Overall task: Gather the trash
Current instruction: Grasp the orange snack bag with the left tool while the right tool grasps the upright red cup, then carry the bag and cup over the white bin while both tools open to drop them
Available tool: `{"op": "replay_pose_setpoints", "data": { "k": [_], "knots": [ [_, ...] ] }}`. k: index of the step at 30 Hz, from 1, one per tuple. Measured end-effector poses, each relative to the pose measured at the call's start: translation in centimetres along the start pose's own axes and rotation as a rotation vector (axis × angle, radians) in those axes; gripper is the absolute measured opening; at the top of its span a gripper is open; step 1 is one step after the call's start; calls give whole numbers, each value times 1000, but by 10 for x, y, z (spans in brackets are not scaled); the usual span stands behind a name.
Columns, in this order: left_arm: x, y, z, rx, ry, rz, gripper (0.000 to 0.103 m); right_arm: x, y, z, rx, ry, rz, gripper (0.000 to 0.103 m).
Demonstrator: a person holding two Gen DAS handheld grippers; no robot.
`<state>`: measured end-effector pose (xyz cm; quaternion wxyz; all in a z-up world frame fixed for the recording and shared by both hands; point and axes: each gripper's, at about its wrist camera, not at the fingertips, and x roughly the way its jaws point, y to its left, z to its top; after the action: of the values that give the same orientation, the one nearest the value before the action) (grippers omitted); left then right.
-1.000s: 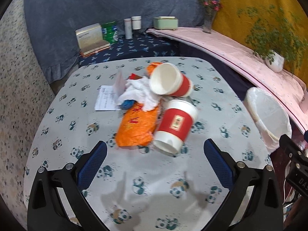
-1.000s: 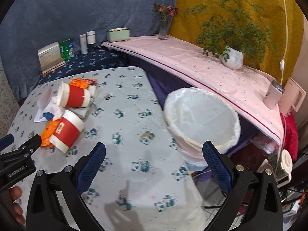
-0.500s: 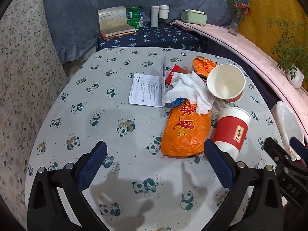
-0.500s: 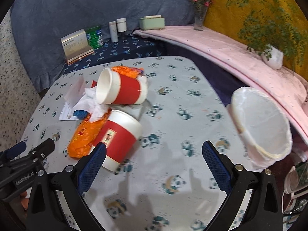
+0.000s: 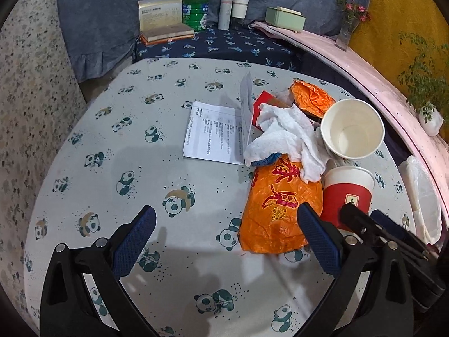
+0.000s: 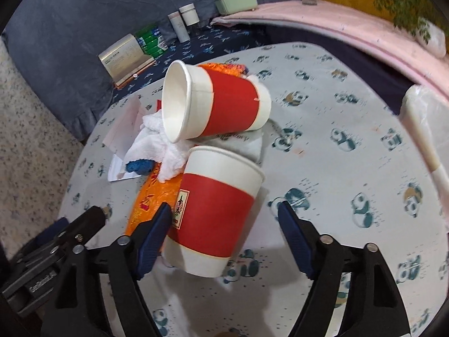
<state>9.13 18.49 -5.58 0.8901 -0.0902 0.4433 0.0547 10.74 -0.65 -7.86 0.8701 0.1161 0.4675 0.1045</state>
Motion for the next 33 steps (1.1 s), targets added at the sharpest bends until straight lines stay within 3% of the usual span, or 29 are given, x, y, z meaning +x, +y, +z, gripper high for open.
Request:
{"op": "replay_pose_setpoints", "data": {
  "k": [3, 9, 20, 22, 23, 25, 26, 27, 28, 33],
  "knots": [
    [4, 0, 0, 7, 1, 5, 95, 7, 7, -2, -23, 28, -3, 59],
    [10, 1, 0, -2, 16, -5, 95, 6, 6, -2, -50, 17, -2, 56],
    [42, -40, -3, 66, 85, -71, 95, -39, -44, 4, -14, -81, -145, 56],
    [47, -45, -5, 78, 92, -75, 87, -43, -53, 5, 0, -87, -159, 56],
    [50, -48, -6, 90, 105, -87, 73, -46, -58, 4, 5, -89, -165, 56],
    [52, -52, -10, 101, 131, -96, 62, -50, -64, 4, 14, -92, -172, 56],
    [51, -53, -12, 100, 129, -100, 52, -52, -66, 2, 17, -93, -176, 56],
    [48, -54, -14, 105, 123, -106, 36, -53, -69, 1, 21, -92, -179, 56],
    [46, -56, -15, 113, 125, -117, 30, -55, -71, 1, 25, -93, -182, 56],
    [24, -65, -21, 127, 108, -136, 21, -65, -80, -5, 43, -100, -180, 56]
  ]
}}
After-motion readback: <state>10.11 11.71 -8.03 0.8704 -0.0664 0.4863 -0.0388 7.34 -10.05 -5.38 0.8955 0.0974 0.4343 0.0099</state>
